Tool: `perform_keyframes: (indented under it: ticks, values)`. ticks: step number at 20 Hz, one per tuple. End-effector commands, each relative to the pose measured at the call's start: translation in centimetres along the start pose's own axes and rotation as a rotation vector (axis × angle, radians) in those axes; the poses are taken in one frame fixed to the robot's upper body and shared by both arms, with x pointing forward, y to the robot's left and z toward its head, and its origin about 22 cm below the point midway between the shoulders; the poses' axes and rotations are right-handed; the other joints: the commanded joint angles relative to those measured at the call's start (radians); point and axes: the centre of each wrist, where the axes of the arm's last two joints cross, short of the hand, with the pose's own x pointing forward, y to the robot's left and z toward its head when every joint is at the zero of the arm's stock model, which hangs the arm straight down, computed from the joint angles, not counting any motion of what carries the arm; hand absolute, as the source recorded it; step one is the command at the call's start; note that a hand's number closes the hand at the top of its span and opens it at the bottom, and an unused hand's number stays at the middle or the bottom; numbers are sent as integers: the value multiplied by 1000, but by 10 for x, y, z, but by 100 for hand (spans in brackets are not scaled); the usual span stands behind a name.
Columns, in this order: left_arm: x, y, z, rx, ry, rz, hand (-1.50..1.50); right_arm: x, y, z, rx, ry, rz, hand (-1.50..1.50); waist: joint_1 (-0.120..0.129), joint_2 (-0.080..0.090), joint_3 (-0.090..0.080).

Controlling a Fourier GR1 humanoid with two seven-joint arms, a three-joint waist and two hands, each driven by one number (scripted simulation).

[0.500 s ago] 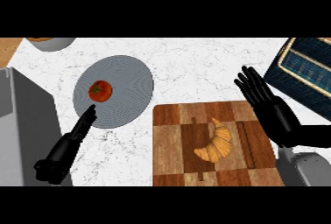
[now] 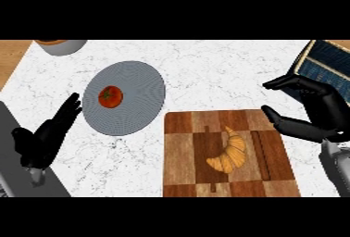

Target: Pick the croissant from the cutting board and place it in the basket

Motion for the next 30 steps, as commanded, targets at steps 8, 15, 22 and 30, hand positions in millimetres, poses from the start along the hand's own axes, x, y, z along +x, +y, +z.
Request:
perform_keyframes:
  ticks: [8, 15, 22, 30]
  values:
    - [6, 16, -25, 135, 79, 61, 0, 49, 158, -34, -106, 10, 247, -150, -5, -13, -1]
    - [9, 31, -26, 140, 82, 57, 0, 69, 130, -62, 3, 413, 606, -150, -23, -28, -4]
    - [5, 35, -23, 129, 84, 62, 0, 135, 82, -99, -65, 677, 915, -150, -24, -31, -2]
    - [14, 31, -29, 146, 90, 77, 0, 157, 54, -93, 259, 828, 813, -150, -32, -24, 2]
